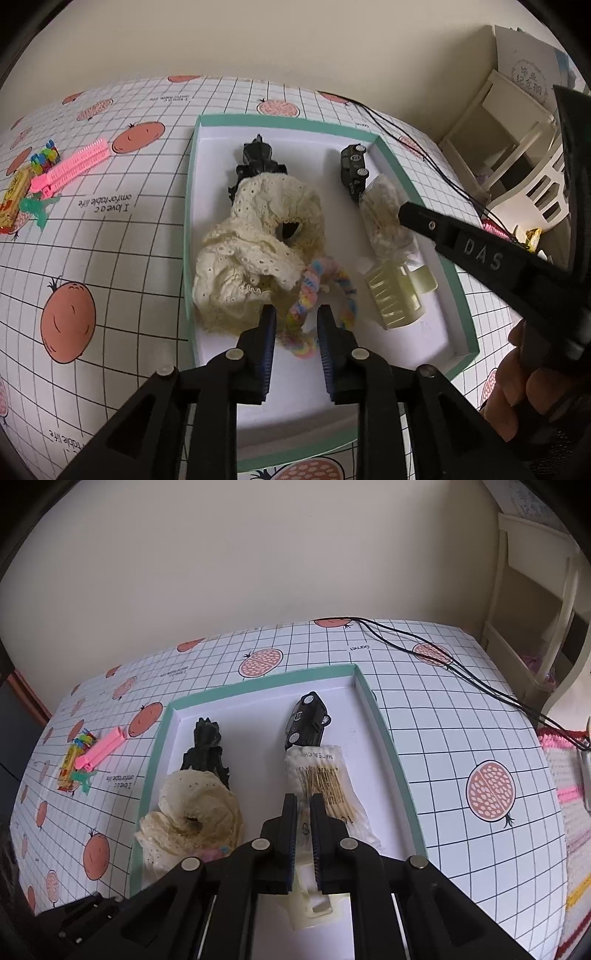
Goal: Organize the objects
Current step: 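Lower the ring onto the lace cloth and open the left gripper while the right gripper releases the swab bag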
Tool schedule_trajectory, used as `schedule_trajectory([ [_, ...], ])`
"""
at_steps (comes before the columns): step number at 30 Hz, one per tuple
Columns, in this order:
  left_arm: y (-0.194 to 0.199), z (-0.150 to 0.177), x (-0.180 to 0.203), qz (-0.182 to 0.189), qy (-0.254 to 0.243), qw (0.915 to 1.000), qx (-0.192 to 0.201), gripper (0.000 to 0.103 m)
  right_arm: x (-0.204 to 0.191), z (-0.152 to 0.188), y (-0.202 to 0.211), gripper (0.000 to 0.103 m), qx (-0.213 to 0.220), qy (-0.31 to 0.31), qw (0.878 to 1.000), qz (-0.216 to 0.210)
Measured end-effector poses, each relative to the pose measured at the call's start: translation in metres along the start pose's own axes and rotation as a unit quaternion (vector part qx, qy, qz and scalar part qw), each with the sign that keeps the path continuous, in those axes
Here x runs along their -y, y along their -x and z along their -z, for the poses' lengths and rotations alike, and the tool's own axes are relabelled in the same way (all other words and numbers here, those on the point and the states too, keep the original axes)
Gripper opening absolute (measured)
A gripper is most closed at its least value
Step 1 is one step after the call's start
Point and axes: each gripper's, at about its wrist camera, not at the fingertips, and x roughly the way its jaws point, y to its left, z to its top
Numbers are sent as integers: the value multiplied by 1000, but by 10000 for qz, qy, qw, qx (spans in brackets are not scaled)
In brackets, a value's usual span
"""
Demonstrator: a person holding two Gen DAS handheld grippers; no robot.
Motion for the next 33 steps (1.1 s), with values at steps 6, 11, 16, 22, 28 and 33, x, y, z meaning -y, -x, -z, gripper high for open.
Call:
schedule_trajectory([
  [6, 15, -2, -1, 31, -73, 9997, 220, 23, 0, 1, 7, 9, 28, 2, 10000, -71],
  [11, 25, -4, -10, 7, 51, 9991, 423, 23, -3, 4, 10, 9, 7, 40, 10000, -79],
  [16, 32, -8, -23, -140, 220, 9979, 589, 23, -7, 6, 11, 9, -18, 96, 9999, -102],
  [22, 38, -13, -48, -348, 621, 9952, 678, 23, -13, 8, 10, 9, -71, 179, 9997, -143],
  [28, 45, -15, -69, -543, 892, 9917, 754, 29, -21, 9, 11, 9, -75, 244, 9995, -180],
  [33, 51, -16, -82, -656, 1047, 9890, 816, 35, -26, 9, 11, 9, -86, 252, 9994, -206],
])
